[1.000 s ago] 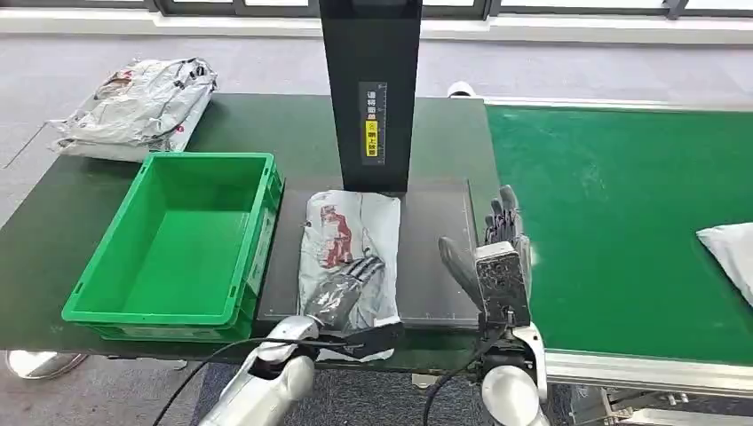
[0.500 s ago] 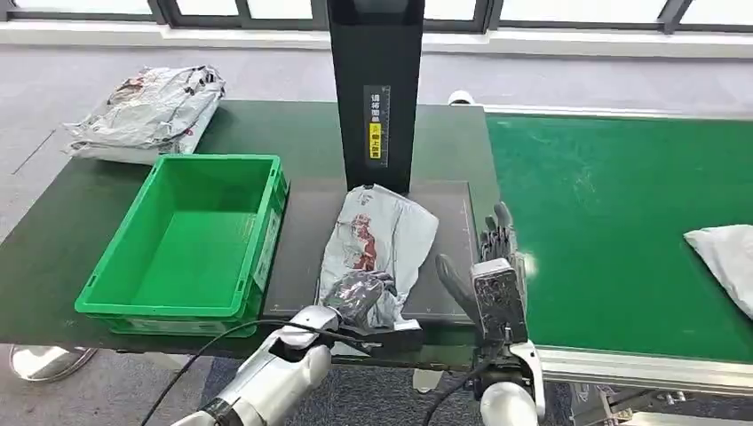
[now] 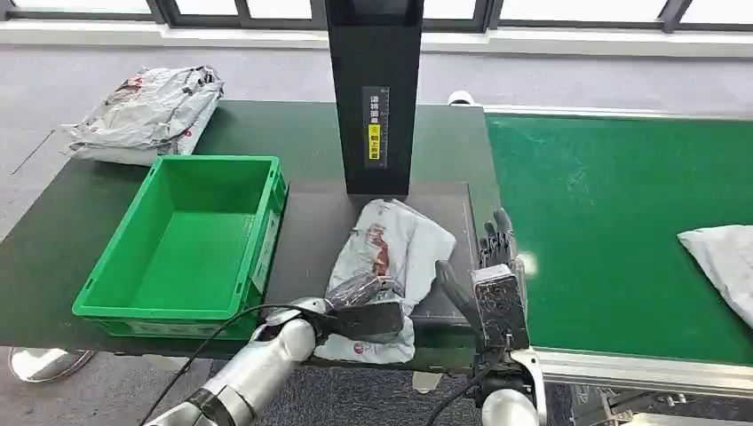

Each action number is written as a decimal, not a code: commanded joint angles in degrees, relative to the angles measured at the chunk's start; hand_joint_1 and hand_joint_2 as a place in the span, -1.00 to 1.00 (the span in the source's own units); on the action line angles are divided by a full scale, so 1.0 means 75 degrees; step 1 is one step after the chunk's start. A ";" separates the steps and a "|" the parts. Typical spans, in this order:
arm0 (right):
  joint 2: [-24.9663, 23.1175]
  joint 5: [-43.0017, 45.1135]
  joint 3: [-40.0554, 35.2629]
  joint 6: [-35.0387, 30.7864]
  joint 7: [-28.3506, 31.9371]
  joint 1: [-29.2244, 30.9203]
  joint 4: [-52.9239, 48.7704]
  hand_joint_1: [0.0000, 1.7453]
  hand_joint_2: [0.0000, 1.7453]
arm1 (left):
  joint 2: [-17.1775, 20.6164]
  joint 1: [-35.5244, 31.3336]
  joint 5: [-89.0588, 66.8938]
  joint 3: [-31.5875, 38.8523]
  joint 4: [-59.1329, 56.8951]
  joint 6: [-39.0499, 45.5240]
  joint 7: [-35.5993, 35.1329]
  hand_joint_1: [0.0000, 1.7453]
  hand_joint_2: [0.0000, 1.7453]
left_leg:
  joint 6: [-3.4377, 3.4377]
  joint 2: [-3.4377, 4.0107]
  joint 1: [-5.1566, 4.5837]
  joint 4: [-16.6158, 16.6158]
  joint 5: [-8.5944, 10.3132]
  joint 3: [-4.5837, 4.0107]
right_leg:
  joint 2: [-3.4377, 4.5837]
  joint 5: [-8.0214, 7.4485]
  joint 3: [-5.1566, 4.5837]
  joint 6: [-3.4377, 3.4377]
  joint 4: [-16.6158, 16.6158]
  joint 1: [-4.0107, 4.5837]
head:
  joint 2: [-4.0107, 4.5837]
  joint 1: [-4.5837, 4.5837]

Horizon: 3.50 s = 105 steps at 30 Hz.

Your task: Moved the parcel from conveyor to table for the left to box.

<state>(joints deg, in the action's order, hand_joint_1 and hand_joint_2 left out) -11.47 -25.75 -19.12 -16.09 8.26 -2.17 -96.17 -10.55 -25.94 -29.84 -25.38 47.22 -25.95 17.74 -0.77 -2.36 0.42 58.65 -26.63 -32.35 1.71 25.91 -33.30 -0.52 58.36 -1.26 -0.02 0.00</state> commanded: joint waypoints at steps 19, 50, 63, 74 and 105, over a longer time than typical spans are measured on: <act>0.0073 -0.0410 0.0668 -0.0458 -0.0084 -0.1244 -0.0952 -1.00 1.00 | 0.0357 -0.0678 0.0402 0.1959 0.3510 0.4046 -0.0553 1.00 1.00 | -0.0007 0.0026 0.0013 0.0001 -0.0004 -0.0159 | -0.0019 -0.0003 -0.0164 0.0018 -0.0004 0.0020 | 0.0002 0.0000; -0.0106 -0.0551 0.0791 0.0315 -0.0279 -0.0165 0.0246 -1.00 1.00 | 0.0990 -0.1547 -0.1896 0.2072 -0.0064 0.1112 -0.0378 -1.00 -1.00 | -0.0013 0.0066 0.0013 -0.0031 0.0006 -0.0126 | 0.0033 -0.0020 -0.0150 0.0023 -0.0027 0.0009 | 0.0000 0.0000; 0.0018 -0.0621 0.0726 0.0390 -0.0400 -0.0147 0.0292 -1.00 1.00 | 0.1294 -0.1332 -0.1149 0.0550 -0.0009 -0.0040 -0.0097 -1.00 1.00 | -0.0017 0.0064 0.0013 -0.0011 -0.0006 -0.0153 | 0.0040 -0.0014 -0.0175 0.0022 -0.0011 0.0020 | 0.0000 0.0000; 0.0018 -0.0621 0.0726 0.0390 -0.0400 -0.0147 0.0292 -1.00 1.00 | 0.1294 -0.1332 -0.1149 0.0550 -0.0009 -0.0040 -0.0097 -1.00 1.00 | -0.0018 0.0047 0.0010 -0.0008 -0.0004 -0.0161 | 0.0030 -0.0011 -0.0181 0.0021 -0.0006 0.0017 | 0.0000 0.0000; 0.0013 -0.0135 0.0384 0.0719 -0.0070 0.0891 0.1427 -1.00 1.00 | 0.1448 -0.1558 -0.3024 -0.2624 -0.3323 0.1301 -0.1316 1.00 1.00 | -0.0011 0.0066 0.0007 -0.0026 -0.0084 -0.0048 | 0.0038 0.0056 0.0008 0.0027 -0.0011 0.0013 | 0.0003 0.0000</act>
<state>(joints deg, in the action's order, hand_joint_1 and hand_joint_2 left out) -11.80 -27.56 -16.26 -10.40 7.45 0.68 -91.03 0.81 -37.37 -50.49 -37.05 34.33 -15.12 9.22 -0.92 -2.14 0.48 58.54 -27.44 -32.61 1.93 26.56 -33.08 -0.38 58.33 -1.17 0.00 0.00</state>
